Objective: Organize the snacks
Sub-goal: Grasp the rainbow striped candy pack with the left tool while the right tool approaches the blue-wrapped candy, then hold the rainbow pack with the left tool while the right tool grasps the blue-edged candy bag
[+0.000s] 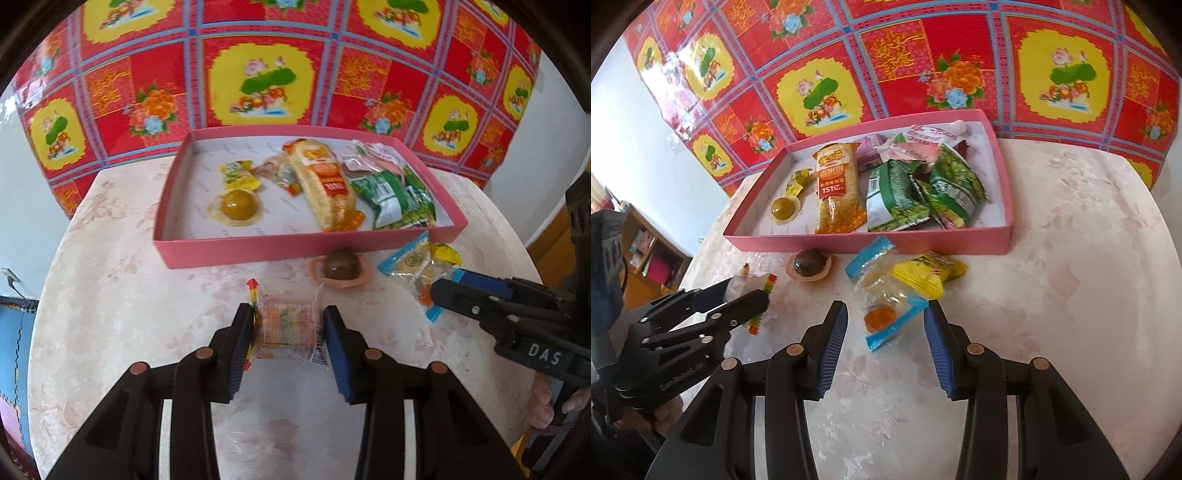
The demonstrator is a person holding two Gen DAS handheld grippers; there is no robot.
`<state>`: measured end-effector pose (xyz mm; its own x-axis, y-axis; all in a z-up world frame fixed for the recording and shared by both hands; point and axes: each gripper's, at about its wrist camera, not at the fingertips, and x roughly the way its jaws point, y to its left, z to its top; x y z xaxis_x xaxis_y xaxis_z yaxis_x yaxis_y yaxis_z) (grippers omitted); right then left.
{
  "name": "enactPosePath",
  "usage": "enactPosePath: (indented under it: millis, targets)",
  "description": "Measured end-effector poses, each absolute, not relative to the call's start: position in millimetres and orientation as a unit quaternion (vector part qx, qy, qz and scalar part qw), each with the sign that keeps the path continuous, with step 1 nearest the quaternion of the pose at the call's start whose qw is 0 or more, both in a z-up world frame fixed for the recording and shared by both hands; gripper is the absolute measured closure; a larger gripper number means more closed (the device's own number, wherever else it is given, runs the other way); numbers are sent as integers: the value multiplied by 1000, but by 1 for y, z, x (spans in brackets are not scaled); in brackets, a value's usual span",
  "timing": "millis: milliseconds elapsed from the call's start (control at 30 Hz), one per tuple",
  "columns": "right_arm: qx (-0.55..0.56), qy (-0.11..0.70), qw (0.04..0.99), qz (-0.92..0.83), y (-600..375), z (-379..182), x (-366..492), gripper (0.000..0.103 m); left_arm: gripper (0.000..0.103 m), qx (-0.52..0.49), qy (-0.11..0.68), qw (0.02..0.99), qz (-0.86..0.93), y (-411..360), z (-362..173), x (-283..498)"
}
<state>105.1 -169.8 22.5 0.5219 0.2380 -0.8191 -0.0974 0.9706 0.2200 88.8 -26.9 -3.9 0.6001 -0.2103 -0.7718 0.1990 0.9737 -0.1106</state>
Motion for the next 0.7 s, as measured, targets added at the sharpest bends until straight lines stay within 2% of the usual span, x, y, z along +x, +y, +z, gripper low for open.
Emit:
enactPosePath:
  millis: [300, 433, 700]
  targets:
    - [55, 485, 868, 85, -156, 13, 116, 59, 62, -30, 427, 898, -103, -5, -2, 90]
    - [56, 481, 871, 84, -152, 12, 120, 51, 62, -39, 425, 899, -99, 3, -1, 91]
    - [53, 475, 875, 78, -149, 12, 119, 52, 62, -51, 425, 899, -92, 14, -2, 92]
